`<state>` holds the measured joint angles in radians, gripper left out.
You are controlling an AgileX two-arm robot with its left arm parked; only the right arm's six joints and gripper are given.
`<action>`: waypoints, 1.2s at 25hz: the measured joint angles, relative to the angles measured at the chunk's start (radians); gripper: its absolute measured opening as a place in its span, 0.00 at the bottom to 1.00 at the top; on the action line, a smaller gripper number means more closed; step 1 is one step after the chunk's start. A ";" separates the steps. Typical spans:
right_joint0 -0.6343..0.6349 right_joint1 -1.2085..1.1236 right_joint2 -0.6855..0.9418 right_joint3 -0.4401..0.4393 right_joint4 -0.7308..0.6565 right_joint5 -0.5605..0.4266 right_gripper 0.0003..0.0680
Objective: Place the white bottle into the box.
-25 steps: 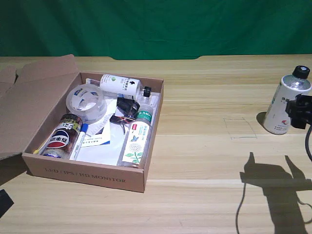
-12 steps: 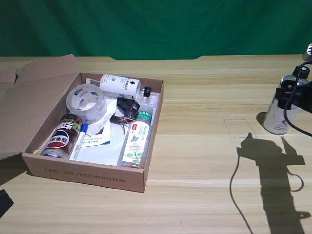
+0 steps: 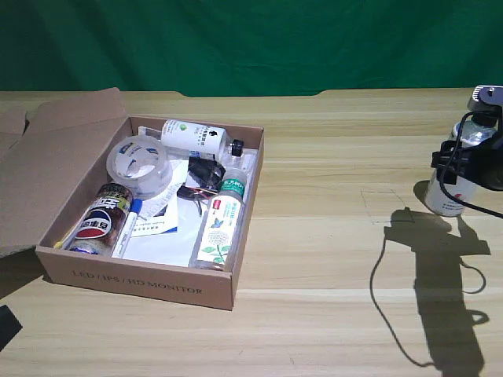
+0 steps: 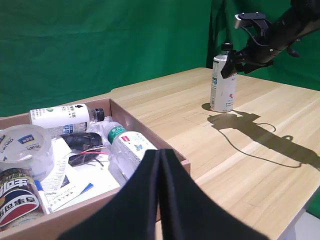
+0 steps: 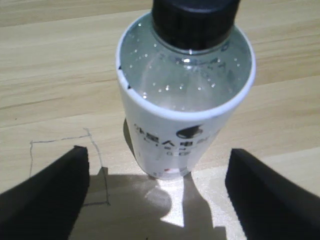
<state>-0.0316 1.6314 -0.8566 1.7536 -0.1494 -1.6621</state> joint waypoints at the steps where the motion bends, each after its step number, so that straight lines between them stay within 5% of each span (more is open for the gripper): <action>1: 0.000 0.010 -0.007 0.000 -0.003 0.000 1.00; 30: 0.000 0.281 -0.198 0.004 -0.088 0.000 0.97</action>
<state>-0.0316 1.9125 -1.0544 1.7572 -0.2378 -1.6621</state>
